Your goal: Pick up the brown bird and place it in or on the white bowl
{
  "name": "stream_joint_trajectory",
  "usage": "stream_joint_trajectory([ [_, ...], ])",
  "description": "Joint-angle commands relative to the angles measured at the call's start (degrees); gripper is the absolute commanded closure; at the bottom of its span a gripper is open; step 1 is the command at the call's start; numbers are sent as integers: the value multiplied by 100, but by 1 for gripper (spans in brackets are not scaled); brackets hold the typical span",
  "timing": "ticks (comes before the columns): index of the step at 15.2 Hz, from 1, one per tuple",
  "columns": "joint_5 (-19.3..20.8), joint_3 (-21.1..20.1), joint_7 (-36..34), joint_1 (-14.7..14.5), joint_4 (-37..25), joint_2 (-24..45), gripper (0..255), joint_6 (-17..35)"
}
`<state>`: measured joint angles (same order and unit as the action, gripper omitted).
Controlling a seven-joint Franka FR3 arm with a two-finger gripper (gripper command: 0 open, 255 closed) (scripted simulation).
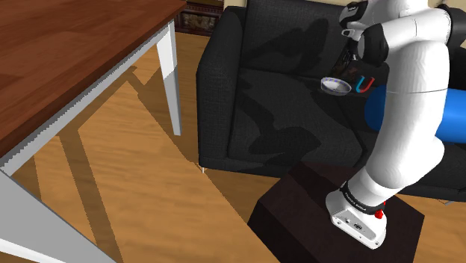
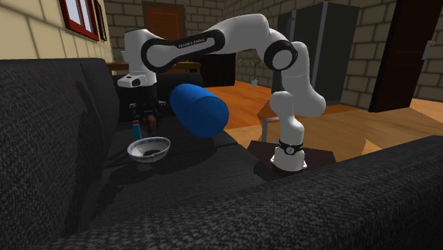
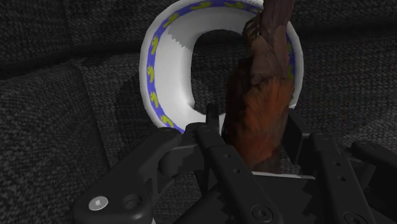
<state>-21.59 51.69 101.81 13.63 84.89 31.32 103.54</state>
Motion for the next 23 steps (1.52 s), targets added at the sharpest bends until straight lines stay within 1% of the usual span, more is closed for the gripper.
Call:
stream_joint_trajectory([
  [1, -194, -142, 98, 323, -404, 331, 255, -111],
  [13, -407, -296, 225, 288, 189, 574, 255, 641],
  [21, -407, -296, 225, 288, 189, 574, 255, 641],
  [22, -407, -296, 225, 288, 189, 574, 0, 641],
  [23, -407, -295, 225, 288, 189, 573, 0, 641],
])
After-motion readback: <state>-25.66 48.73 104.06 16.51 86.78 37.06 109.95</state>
